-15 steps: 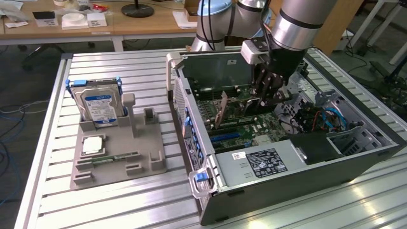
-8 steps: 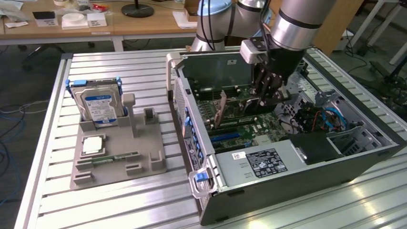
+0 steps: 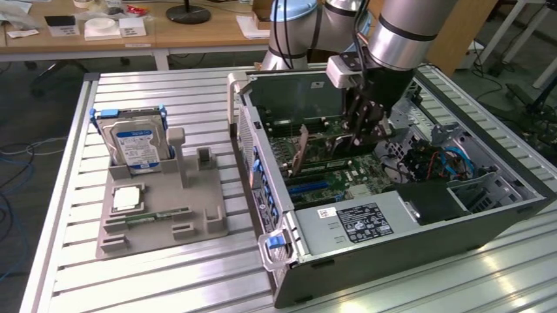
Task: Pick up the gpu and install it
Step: 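Insert the gpu into the slot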
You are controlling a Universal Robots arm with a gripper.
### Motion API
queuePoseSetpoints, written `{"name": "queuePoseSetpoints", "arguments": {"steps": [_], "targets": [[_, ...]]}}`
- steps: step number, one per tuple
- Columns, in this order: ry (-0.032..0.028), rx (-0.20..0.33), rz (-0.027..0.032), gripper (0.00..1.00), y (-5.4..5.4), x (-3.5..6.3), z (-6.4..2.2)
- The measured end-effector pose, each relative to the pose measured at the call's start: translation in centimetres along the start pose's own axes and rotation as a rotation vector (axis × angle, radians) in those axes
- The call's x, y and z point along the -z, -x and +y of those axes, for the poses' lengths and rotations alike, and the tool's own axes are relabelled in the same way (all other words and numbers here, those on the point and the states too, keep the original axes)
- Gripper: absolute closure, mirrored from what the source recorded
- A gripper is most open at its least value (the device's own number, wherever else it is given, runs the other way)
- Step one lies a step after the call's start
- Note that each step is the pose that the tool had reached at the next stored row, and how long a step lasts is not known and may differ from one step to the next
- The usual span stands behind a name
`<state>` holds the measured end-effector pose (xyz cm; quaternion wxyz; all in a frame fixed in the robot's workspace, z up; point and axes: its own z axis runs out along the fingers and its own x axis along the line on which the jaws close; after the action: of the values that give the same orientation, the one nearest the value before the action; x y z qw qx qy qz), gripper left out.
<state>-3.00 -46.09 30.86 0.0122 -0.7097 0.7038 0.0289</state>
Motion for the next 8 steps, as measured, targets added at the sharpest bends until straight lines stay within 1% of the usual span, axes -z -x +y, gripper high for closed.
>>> {"name": "queuePoseSetpoints", "arguments": {"steps": [8], "targets": [[-0.0001,0.0,-0.0004,0.73,0.0,-0.09,0.0]]}}
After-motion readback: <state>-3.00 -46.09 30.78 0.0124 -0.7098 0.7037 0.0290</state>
